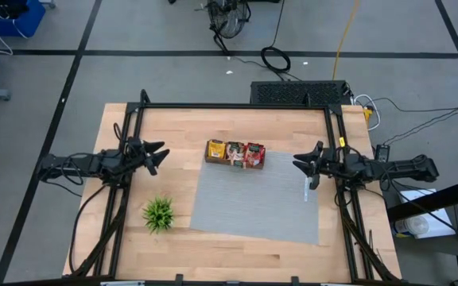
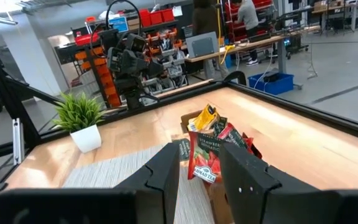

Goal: Pick & Place Tea
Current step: Return to Home Position

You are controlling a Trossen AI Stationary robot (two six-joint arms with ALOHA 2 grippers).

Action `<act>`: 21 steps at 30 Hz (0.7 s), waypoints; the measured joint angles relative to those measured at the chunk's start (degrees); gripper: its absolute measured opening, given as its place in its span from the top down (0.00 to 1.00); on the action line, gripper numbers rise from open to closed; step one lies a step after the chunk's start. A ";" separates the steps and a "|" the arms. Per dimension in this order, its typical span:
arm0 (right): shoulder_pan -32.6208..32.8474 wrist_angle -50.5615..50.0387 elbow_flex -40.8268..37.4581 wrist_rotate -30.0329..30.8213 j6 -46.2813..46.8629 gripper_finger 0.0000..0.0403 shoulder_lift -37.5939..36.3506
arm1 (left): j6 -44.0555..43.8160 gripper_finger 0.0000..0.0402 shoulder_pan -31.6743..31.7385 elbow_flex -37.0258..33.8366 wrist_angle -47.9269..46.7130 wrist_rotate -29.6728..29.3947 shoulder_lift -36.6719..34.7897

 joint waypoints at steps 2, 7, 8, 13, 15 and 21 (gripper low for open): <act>0.00 0.64 0.00 -0.02 -0.03 0.74 0.51 | 0.00 0.34 0.00 0.00 0.00 0.00 0.00; 0.00 1.53 0.00 0.02 -0.15 0.74 0.81 | 0.00 0.34 0.00 0.00 0.00 -0.03 0.00; 0.00 1.53 0.00 0.03 -0.17 0.74 0.81 | 0.01 0.34 0.00 0.00 0.00 -0.01 0.00; 0.00 1.79 0.00 0.03 -0.17 0.74 0.83 | 0.02 0.34 0.00 0.00 0.00 -0.06 0.00; 0.00 1.81 0.00 0.03 -0.17 0.74 0.83 | 0.04 0.34 0.00 0.00 0.00 -0.06 0.00; 0.00 1.90 0.00 0.03 -0.19 0.74 0.83 | 0.04 0.34 0.00 -0.02 0.00 -0.14 0.00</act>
